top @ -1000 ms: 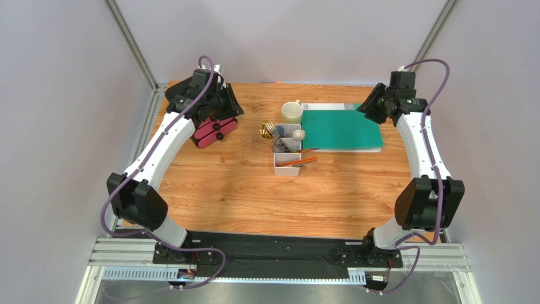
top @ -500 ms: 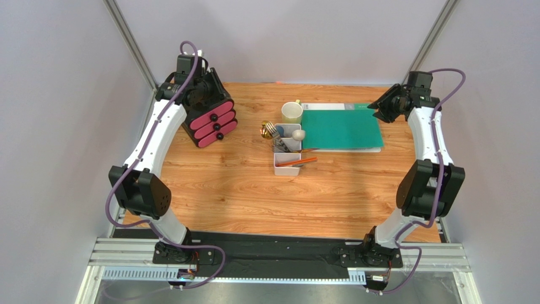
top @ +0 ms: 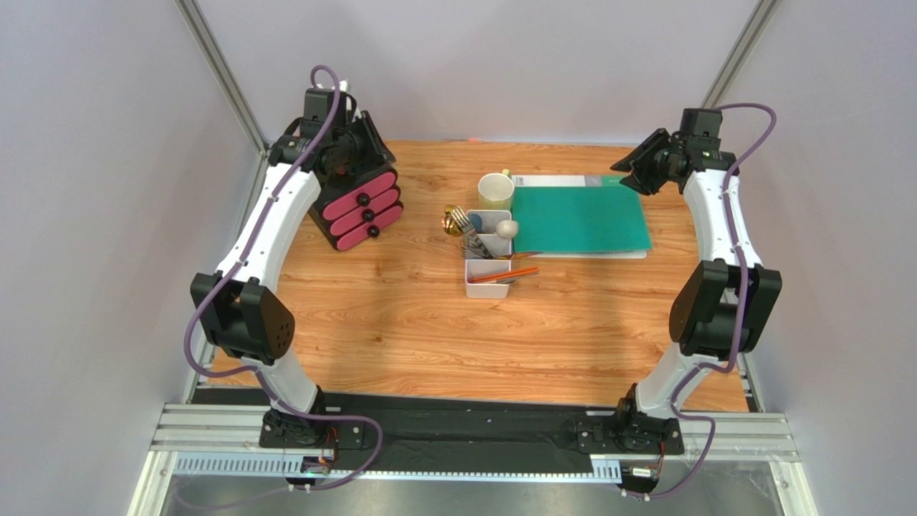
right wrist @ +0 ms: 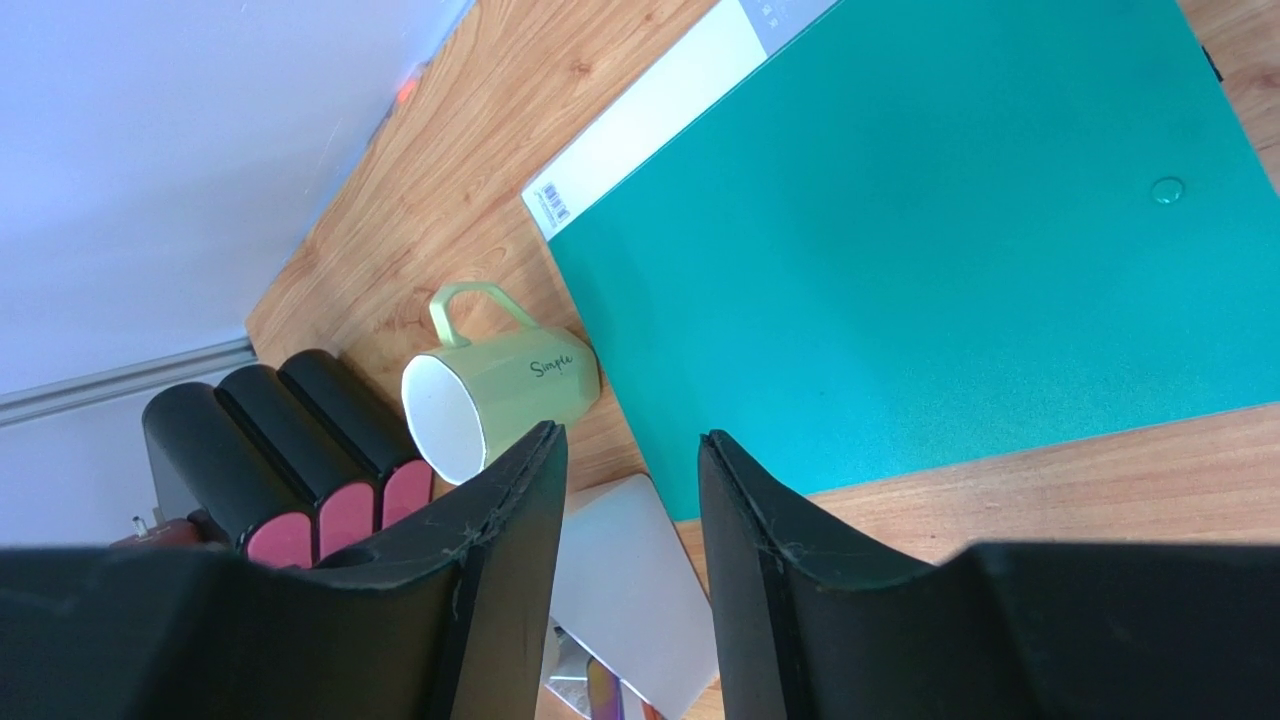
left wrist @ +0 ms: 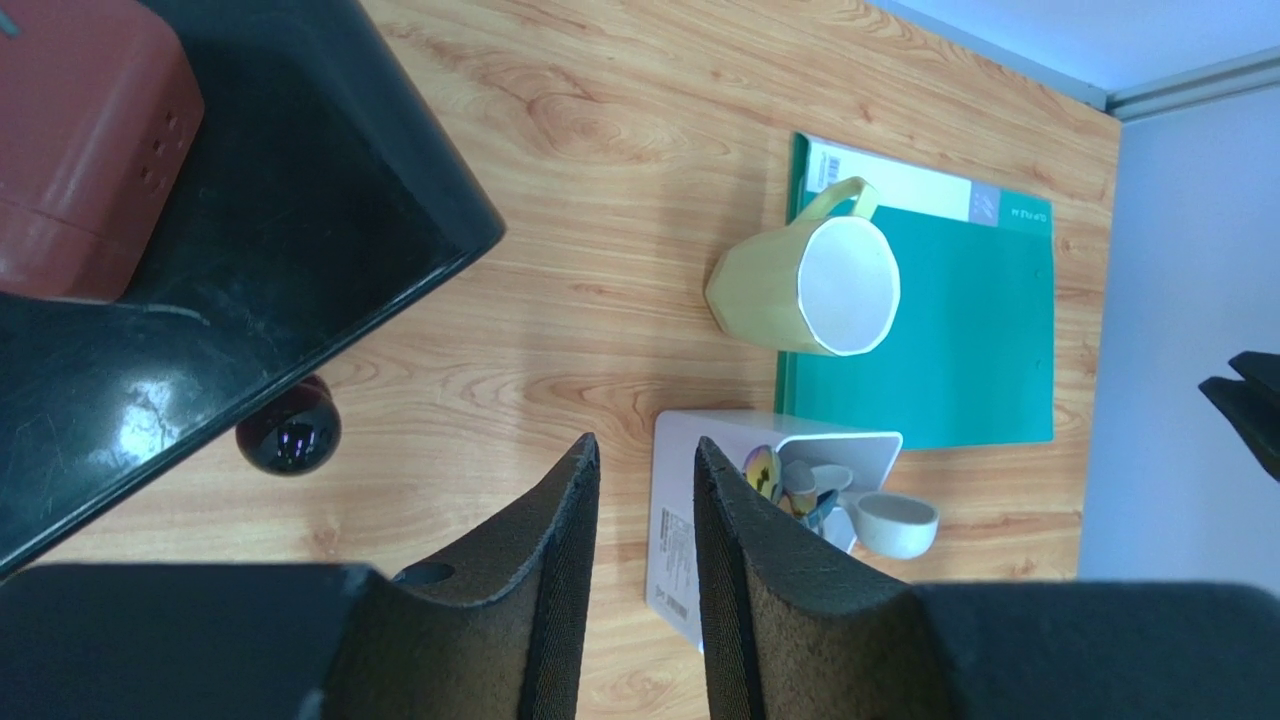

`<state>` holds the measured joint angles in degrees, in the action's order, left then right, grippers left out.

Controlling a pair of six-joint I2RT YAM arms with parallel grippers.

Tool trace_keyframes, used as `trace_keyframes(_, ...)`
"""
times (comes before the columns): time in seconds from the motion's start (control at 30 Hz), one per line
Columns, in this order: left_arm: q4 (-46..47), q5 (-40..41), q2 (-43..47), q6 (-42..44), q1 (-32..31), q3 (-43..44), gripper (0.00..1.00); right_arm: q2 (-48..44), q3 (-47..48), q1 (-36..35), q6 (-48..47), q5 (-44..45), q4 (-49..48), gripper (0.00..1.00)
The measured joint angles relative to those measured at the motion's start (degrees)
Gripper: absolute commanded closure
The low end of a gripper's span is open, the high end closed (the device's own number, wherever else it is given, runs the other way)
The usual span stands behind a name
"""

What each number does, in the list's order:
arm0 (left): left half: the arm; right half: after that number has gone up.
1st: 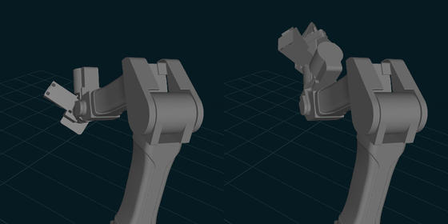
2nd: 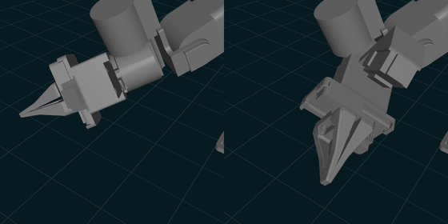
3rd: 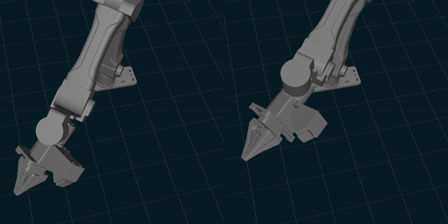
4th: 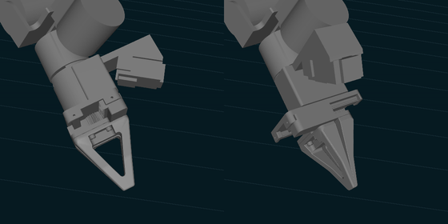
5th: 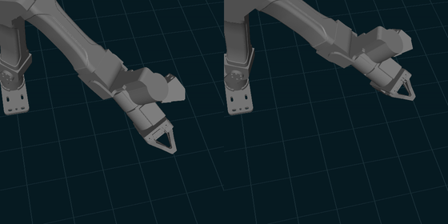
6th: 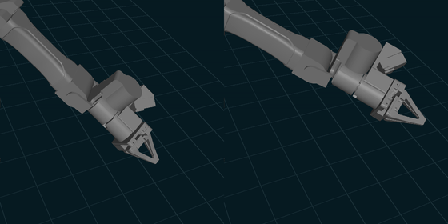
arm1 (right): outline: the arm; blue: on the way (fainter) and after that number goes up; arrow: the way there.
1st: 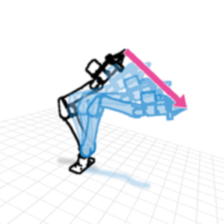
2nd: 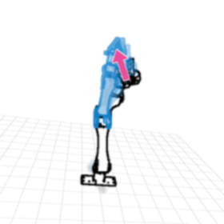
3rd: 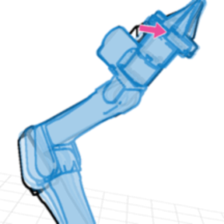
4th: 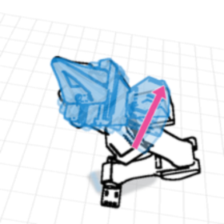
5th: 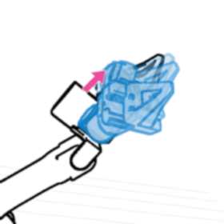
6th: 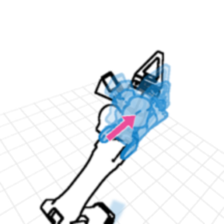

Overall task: Sort the eating utensils into containers
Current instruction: Reset both arms

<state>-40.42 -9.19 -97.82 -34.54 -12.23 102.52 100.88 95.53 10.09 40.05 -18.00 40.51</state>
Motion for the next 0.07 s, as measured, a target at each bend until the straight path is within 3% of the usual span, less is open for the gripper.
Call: trace_keyframes(0.07, 0.2, -0.3, -0.3, 0.0, 0.0, 0.4, 0.65, 0.4, 0.4, 0.0, 0.0, -0.1, 0.0, 0.56)
